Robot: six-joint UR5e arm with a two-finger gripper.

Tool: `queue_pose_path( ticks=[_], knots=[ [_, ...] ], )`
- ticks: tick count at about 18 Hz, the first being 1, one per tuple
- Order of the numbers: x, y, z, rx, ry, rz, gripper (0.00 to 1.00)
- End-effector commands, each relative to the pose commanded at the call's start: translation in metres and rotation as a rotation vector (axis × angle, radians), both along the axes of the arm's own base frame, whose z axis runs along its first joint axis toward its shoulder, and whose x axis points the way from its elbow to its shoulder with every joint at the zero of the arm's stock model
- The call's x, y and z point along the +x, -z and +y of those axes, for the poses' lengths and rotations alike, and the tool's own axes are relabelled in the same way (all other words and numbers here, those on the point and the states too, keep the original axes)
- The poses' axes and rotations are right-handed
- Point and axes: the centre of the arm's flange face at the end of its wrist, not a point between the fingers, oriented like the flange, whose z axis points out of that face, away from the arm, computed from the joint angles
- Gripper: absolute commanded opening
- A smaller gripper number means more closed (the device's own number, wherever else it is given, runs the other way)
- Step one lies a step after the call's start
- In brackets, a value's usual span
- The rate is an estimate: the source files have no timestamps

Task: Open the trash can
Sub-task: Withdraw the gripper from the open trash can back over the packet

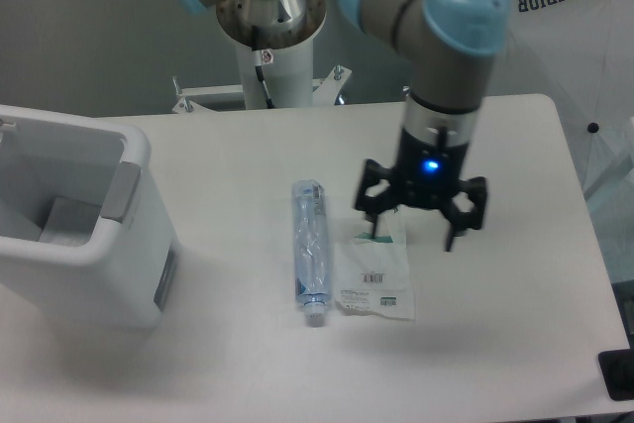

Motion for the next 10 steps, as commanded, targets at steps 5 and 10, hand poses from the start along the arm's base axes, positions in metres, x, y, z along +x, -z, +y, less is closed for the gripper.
queue_pose_path(
  ticks=[5, 10],
  knots=[
    [-0.025, 0.024, -0.022, -0.128, 0.203, 0.066, 1.0],
    [-0.037, 0.037, -0.034, -0.166, 0.256, 0.072, 1.0]
  ],
)
